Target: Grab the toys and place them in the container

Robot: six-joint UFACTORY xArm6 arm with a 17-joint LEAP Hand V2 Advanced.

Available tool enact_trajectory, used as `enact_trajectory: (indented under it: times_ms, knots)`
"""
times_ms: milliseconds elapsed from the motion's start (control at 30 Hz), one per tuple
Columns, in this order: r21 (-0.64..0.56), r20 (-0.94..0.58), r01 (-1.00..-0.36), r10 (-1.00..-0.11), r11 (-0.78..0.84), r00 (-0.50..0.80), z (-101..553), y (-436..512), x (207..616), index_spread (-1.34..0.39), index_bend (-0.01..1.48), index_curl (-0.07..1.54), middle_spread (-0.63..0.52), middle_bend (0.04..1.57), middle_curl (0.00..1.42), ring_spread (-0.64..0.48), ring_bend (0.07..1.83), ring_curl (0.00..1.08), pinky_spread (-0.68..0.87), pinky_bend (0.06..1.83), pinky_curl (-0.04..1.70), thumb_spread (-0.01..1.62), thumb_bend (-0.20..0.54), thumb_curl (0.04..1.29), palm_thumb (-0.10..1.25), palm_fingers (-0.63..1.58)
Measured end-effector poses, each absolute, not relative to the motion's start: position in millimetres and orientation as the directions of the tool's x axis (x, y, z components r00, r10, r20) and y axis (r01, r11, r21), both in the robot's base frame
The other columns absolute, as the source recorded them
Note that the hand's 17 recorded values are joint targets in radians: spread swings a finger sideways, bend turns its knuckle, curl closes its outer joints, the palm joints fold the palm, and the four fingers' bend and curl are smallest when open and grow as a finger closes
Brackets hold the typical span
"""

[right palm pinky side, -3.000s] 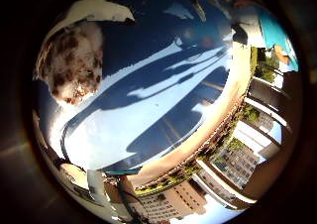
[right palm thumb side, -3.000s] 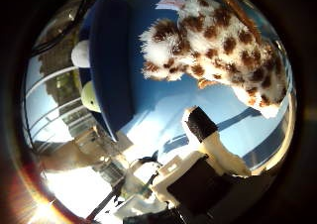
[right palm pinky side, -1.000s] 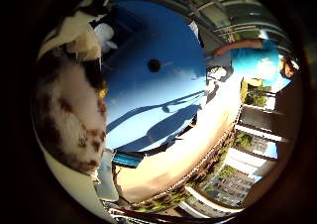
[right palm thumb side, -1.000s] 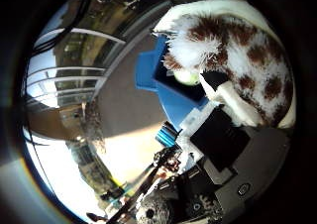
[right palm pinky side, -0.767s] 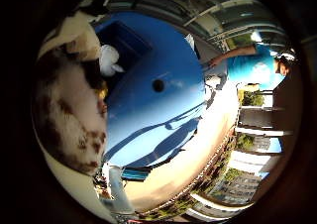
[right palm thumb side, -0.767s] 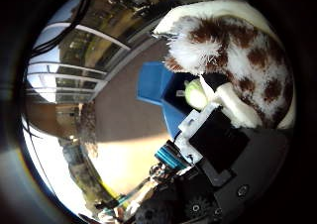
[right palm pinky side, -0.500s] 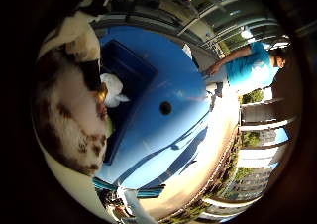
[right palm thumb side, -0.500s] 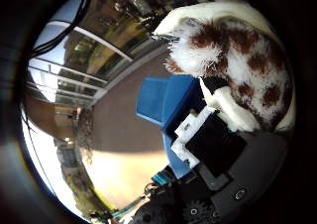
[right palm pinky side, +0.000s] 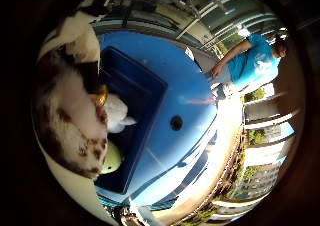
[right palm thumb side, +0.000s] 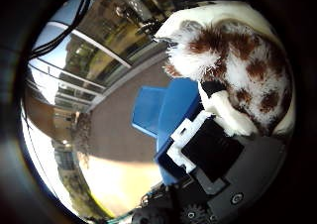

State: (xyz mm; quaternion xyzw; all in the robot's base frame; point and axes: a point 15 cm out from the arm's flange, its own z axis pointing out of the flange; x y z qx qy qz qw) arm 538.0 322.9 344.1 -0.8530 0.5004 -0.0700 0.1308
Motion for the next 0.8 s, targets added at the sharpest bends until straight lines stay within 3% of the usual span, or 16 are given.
enact_trajectory:
  times_ms: [67, 133, 233, 300, 467, 800]
  knots:
    - [-0.277, -0.008, -0.838, -0.871, -0.471, 0.492, 339, 319, 538, -0.71, 1.22, 0.04, -0.19, 0.96, 1.0, 0.04, 1.29, 0.7, 0.22, 1.45, 0.76, 1.07, -0.055, 0.77, 0.78, 0.6]
    - [-0.268, -0.005, -0.839, -0.87, -0.473, 0.492, 333, 315, 541, -0.53, 1.03, 0.04, -0.13, 0.64, 0.87, 0.12, 1.19, 0.68, 0.28, 1.44, 0.78, 1.06, -0.061, 0.73, 0.71, 0.01]
    - [-0.26, 0.002, -0.835, -0.865, -0.485, 0.502, 328, 307, 546, -0.43, 0.86, 0.02, -0.06, 0.47, 0.72, 0.19, 0.95, 0.52, 0.35, 1.28, 0.66, 1.06, -0.051, 0.68, 0.67, -0.17]
    - [-0.251, 0.005, -0.833, -0.861, -0.494, 0.509, 324, 303, 548, -0.39, 0.74, 0.02, -0.02, 0.36, 0.63, 0.23, 0.81, 0.43, 0.38, 1.2, 0.59, 1.06, -0.046, 0.64, 0.65, -0.18]
    - [-0.252, 0.011, -0.825, -0.854, -0.505, 0.52, 333, 294, 547, -0.38, 0.51, 0.05, 0.06, 0.22, 0.51, 0.27, 0.64, 0.35, 0.44, 1.01, 0.49, 1.07, -0.036, 0.57, 0.63, -0.13]
    - [-0.263, 0.006, -0.822, -0.853, -0.504, 0.521, 397, 266, 517, -0.37, 0.33, 0.13, 0.09, 0.16, 0.4, 0.29, 0.53, 0.3, 0.48, 0.89, 0.39, 1.08, -0.026, 0.51, 0.65, 0.0]
